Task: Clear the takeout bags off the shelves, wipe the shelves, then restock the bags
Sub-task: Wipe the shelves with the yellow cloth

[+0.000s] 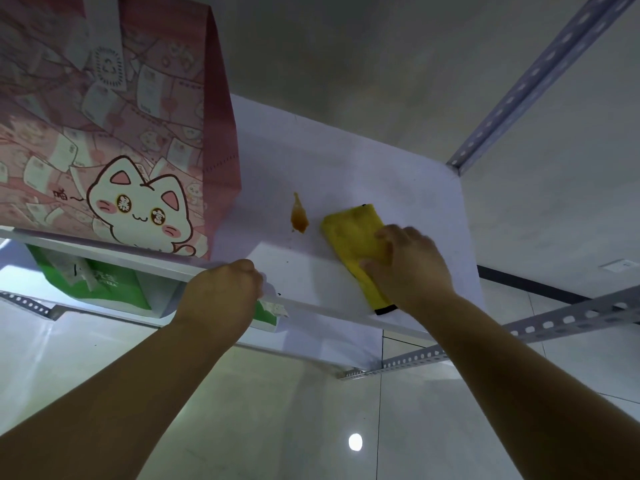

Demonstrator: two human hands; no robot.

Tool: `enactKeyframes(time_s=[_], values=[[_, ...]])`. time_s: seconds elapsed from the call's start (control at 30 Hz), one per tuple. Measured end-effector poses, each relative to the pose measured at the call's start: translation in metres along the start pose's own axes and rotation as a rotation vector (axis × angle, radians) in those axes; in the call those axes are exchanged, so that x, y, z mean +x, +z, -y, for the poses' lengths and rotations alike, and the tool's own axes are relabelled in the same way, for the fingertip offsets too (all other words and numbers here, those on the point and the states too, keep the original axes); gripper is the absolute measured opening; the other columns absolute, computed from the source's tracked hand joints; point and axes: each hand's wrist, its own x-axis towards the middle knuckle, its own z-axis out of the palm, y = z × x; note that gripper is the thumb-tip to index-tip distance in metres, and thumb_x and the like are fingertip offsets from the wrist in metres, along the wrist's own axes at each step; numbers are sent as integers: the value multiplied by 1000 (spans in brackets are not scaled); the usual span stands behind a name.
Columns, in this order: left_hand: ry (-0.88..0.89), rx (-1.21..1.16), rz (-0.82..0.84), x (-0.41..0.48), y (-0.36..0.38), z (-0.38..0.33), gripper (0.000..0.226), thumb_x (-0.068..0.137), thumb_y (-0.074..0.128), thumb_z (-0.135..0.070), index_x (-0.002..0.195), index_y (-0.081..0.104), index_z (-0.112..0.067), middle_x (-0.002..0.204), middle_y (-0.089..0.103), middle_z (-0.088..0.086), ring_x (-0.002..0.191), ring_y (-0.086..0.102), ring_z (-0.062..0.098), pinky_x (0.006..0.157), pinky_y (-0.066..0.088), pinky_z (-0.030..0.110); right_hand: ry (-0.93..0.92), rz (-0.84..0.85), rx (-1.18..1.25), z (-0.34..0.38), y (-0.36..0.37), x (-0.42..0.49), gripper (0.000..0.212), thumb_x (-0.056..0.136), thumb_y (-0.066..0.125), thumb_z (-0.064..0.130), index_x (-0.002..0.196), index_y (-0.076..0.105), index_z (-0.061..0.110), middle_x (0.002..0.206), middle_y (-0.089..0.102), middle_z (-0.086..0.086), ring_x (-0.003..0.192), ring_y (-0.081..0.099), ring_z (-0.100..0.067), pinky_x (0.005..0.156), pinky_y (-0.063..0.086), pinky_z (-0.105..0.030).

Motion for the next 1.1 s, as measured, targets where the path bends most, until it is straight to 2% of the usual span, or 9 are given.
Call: enactKeyframes(time_s=[0.1, 0.2, 0.37, 0.47, 0.53, 0.67, 0.77, 0.9, 1.1], values=[[11, 9, -48, 0, 1, 1, 33, 34, 87, 1, 47, 62, -16, 47, 51, 0, 29, 47, 17, 41, 17, 12, 55, 46, 47, -3, 6, 18, 74, 83, 53, 56, 145, 19, 34, 143, 27, -5, 128, 27, -30, 99, 34, -42], [-1, 34, -19, 1, 5, 2, 26, 45, 86, 0, 54, 66, -15, 53, 55, 1, 35, 52, 18, 41, 20, 15, 10, 182, -79, -1, 28, 26, 77, 86, 40, 63, 146, -1, 39, 153, 8, -5, 132, 22, -35, 104, 29, -48], [48, 10, -97, 5, 8, 8, 35, 32, 91, -3, 47, 64, -18, 47, 52, -2, 29, 47, 15, 35, 19, 10, -114, -25, -68, 3, 52, 0, 55, 91, 45, 41, 142, 30, 30, 133, 38, -13, 105, 47, -38, 86, 43, -43], [1, 49, -85, 3, 11, 6, 10, 71, 76, -12, 79, 72, -16, 75, 64, 1, 58, 64, 19, 46, 39, 23, -326, -92, 97, 5, 62, -24, 48, 83, 42, 40, 130, 47, 27, 112, 52, -17, 88, 57, -40, 75, 50, -44], [-43, 48, -88, 3, 15, 7, 10, 82, 64, -12, 89, 71, -15, 86, 65, 2, 69, 66, 22, 54, 43, 27, -269, -103, 140, 5, 63, -21, 50, 85, 42, 40, 132, 47, 26, 115, 52, -18, 93, 54, -40, 80, 48, -45], [4, 27, -113, 4, 16, 9, 25, 46, 87, -7, 55, 67, -16, 55, 56, 0, 37, 55, 19, 35, 36, 21, 62, -84, 145, 12, 55, 34, 47, 95, 43, 38, 141, 33, 33, 131, 38, -14, 111, 40, -38, 95, 36, -45], [19, 14, -94, 3, 11, 6, 26, 45, 89, -10, 59, 68, -16, 57, 58, 0, 39, 56, 17, 36, 38, 21, 150, -51, 142, 25, 50, 88, 47, 95, 39, 42, 141, 29, 38, 137, 35, -10, 116, 35, -37, 94, 33, -46], [37, 10, -79, 1, 18, 10, 24, 83, 61, -15, 104, 68, -27, 95, 63, -1, 76, 65, 18, 63, 53, 27, 25, 29, 66, 53, 54, 141, 45, 96, 34, 47, 140, 27, 44, 142, 35, -1, 119, 31, -33, 85, 26, -41], [30, -35, -128, 1, 18, 12, 14, 61, 79, -12, 70, 73, -20, 64, 61, 1, 46, 59, 20, 41, 48, 25, -357, 104, 12, 69, 57, 116, 44, 96, 35, 39, 139, 33, 45, 141, 38, 5, 121, 30, -29, 91, 22, -38]])
